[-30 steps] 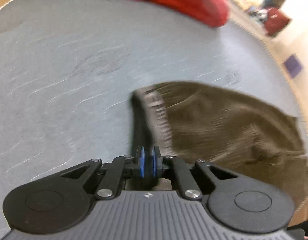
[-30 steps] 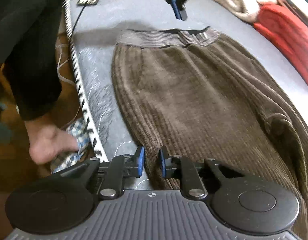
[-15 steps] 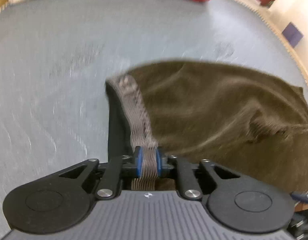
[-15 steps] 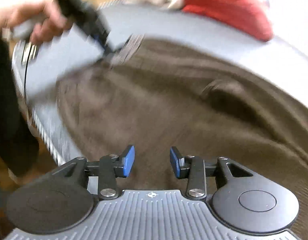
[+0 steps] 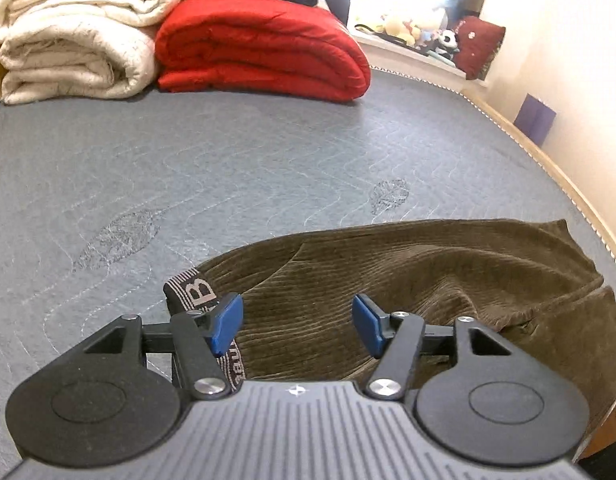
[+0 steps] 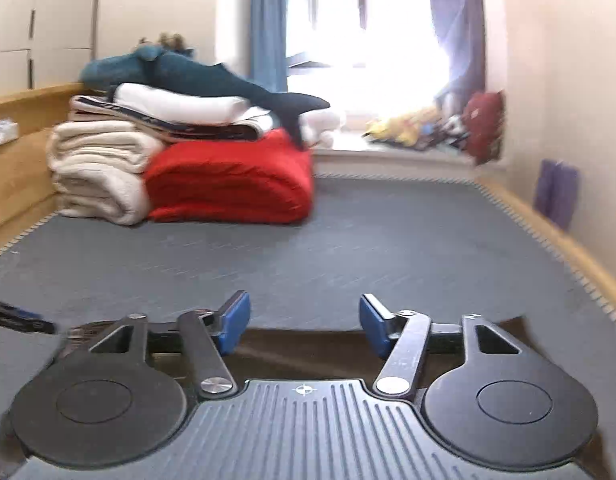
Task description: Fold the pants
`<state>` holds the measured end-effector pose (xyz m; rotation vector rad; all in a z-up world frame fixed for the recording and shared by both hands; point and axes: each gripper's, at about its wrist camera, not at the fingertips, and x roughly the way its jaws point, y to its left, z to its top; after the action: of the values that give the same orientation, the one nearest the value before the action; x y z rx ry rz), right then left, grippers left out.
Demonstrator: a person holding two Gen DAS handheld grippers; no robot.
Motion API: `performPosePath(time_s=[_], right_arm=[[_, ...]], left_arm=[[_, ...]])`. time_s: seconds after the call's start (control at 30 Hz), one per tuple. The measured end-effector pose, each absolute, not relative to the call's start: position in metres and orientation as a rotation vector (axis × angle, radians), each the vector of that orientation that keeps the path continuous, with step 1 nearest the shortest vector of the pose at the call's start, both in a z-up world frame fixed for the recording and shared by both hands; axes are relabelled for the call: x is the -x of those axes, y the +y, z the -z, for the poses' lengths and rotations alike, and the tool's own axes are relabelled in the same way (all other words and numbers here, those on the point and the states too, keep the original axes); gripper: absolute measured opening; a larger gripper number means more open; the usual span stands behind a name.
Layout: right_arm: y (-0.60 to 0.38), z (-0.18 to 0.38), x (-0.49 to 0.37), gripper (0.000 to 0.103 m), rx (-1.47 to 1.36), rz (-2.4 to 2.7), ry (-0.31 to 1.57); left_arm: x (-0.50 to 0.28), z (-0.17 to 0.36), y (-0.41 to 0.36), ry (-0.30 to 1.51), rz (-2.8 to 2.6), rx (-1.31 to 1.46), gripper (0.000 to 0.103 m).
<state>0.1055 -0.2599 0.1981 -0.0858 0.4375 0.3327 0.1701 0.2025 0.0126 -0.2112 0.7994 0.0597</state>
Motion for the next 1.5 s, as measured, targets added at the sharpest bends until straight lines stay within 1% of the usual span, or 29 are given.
performPosePath(time_s=[0.07, 0.17, 0.2, 0.23, 0.27, 0.3, 0.33, 0.37, 0.5, 0.63, 0.73, 0.77, 0.8, 0.83, 0.9, 0.97, 1.03, 1.1, 1.17, 1.27, 1.47, 1.5], right_arm=[[-0.271, -0.188, -0.119, 0.065, 0.152, -0.295, 0.440], [-0.284, -0.154, -0.137, 0.064, 0.233, -0.217, 0.475], [-0.287, -0.141, -0.139, 0.064, 0.221, -0.193, 0.501], [-0.290, -0.130, -0.147, 0.058, 0.205, -0.184, 0.571], [-0.285, -0.124, -0.153, 0.054, 0.206, -0.181, 0.623], [-0.283, -0.122, -0.156, 0.054, 0.205, -0.166, 0.630], [-0.283, -0.123, -0.159, 0.055, 0.194, -0.154, 0.616], [-0.283, -0.124, -0.161, 0.055, 0.174, -0.160, 0.606], [-0.283, -0.122, -0.173, 0.055, 0.115, -0.182, 0.626], [-0.288, -0.123, -0.177, 0.055, 0.118, -0.178, 0.613], [-0.298, -0.126, -0.180, 0.055, 0.101, -0.162, 0.623], [-0.299, -0.128, -0.179, 0.056, 0.095, -0.157, 0.624], [-0.301, -0.128, -0.180, 0.056, 0.086, -0.155, 0.626], [-0.303, -0.128, -0.180, 0.056, 0.075, -0.153, 0.631], [-0.309, -0.126, -0.185, 0.056, 0.056, -0.143, 0.648], [-0.314, -0.123, -0.189, 0.056, 0.047, -0.130, 0.665], [-0.318, -0.120, -0.192, 0.056, 0.049, -0.111, 0.681], [-0.322, -0.117, -0.193, 0.056, 0.048, -0.096, 0.692], [-0.325, -0.114, -0.194, 0.056, 0.042, -0.084, 0.708], [-0.328, -0.111, -0.197, 0.056, 0.019, -0.069, 0.730], [-0.326, -0.107, -0.201, 0.056, 0.025, -0.064, 0.751], [-0.326, -0.105, -0.201, 0.056, 0.028, -0.062, 0.757]], left_arm=[[-0.173, -0.011, 0.206, 0.823, -0.074, 0.220, 0.067], [-0.174, -0.008, 0.216, 0.840, -0.110, 0.238, 0.066], [-0.174, -0.009, 0.221, 0.840, -0.119, 0.247, 0.058], [-0.175, -0.009, 0.225, 0.843, -0.135, 0.258, 0.051], [-0.175, -0.009, 0.231, 0.850, -0.150, 0.266, 0.033], [-0.176, -0.009, 0.236, 0.858, -0.166, 0.275, 0.020], [-0.178, -0.007, 0.240, 0.864, -0.182, 0.284, 0.015], [-0.180, -0.005, 0.246, 0.869, -0.197, 0.293, 0.009], [-0.191, -0.001, 0.260, 0.877, -0.222, 0.335, 0.007], [-0.215, 0.000, 0.265, 0.892, -0.172, 0.347, 0.008], [-0.241, 0.007, 0.261, 0.909, -0.167, 0.281, 0.013], [-0.248, 0.011, 0.258, 0.909, -0.168, 0.258, 0.019], [-0.256, 0.016, 0.256, 0.909, -0.165, 0.235, 0.027], [-0.263, 0.023, 0.255, 0.908, -0.162, 0.217, 0.031], [-0.273, 0.038, 0.256, 0.909, -0.162, 0.198, 0.046], [-0.278, 0.053, 0.260, 0.923, -0.171, 0.218, 0.050], [-0.286, 0.063, 0.263, 0.951, -0.176, 0.230, 0.052], [-0.292, 0.067, 0.262, 0.943, -0.157, 0.208, 0.066], [-0.297, 0.070, 0.261, 0.928, -0.173, 0.167, 0.069], [-0.306, 0.078, 0.264, 0.944, -0.139, 0.195, 0.069], [-0.316, 0.090, 0.255, 0.957, -0.091, 0.132, 0.069], [-0.317, 0.093, 0.254, 0.970, -0.096, 0.119, 0.067]])
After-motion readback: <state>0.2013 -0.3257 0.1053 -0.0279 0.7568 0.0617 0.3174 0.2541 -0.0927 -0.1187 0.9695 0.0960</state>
